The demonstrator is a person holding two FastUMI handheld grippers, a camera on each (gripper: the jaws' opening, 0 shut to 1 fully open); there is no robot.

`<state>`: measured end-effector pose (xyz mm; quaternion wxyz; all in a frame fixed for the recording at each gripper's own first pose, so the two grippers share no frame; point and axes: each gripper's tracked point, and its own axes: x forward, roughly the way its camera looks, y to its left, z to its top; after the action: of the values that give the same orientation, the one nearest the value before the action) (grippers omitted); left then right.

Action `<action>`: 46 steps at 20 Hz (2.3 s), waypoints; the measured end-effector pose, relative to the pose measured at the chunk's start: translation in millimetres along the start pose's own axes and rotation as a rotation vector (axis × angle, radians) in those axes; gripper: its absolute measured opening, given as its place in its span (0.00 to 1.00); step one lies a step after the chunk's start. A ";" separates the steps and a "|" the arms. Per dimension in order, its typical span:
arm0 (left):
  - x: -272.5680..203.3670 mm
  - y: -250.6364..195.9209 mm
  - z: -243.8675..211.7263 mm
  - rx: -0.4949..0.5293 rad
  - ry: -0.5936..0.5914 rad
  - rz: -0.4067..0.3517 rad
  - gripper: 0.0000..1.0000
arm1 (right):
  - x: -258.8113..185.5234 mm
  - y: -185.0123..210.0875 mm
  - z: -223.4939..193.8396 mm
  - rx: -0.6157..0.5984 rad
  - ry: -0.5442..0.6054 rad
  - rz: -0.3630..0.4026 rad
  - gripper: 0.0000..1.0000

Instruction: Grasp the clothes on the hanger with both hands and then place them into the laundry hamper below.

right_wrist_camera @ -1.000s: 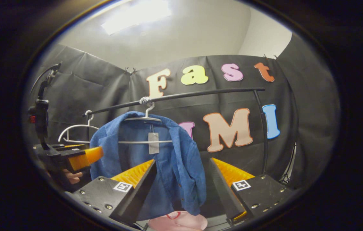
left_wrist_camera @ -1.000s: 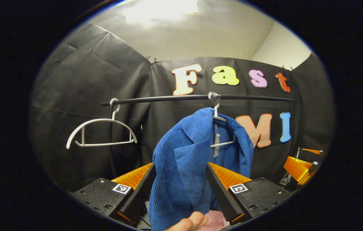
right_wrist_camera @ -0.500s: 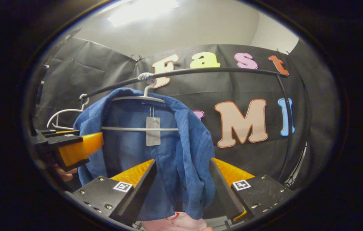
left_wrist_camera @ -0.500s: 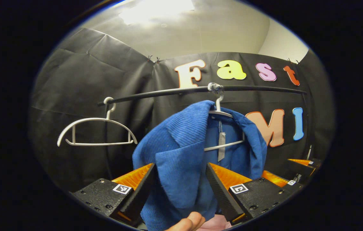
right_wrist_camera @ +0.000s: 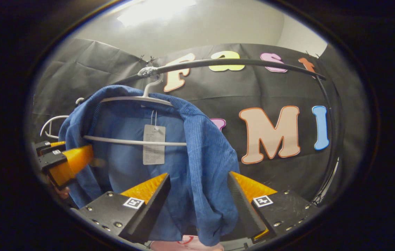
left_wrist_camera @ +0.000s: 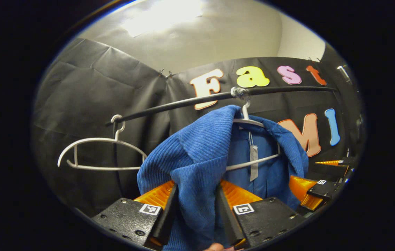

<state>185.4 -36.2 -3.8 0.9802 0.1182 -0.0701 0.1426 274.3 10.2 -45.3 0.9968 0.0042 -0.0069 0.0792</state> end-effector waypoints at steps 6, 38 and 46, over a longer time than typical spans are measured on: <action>-29.9 -6.7 -4.4 -0.006 0.047 -0.249 0.04 | 18.2 -4.1 -1.6 0.053 -0.027 -0.022 0.98; -86.2 28.6 31.1 -0.020 0.066 -0.874 0.04 | 30.9 -38.1 29.8 0.035 0.003 -0.235 0.02; -43.0 -8.2 -16.9 -0.005 0.158 -0.649 0.57 | 31.5 -39.1 29.5 0.025 0.008 -0.232 0.02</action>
<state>148.8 -50.8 -29.2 0.9771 0.1207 0.0473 -0.1686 311.2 -23.7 -15.7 0.9992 0.0172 -0.0015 -0.0368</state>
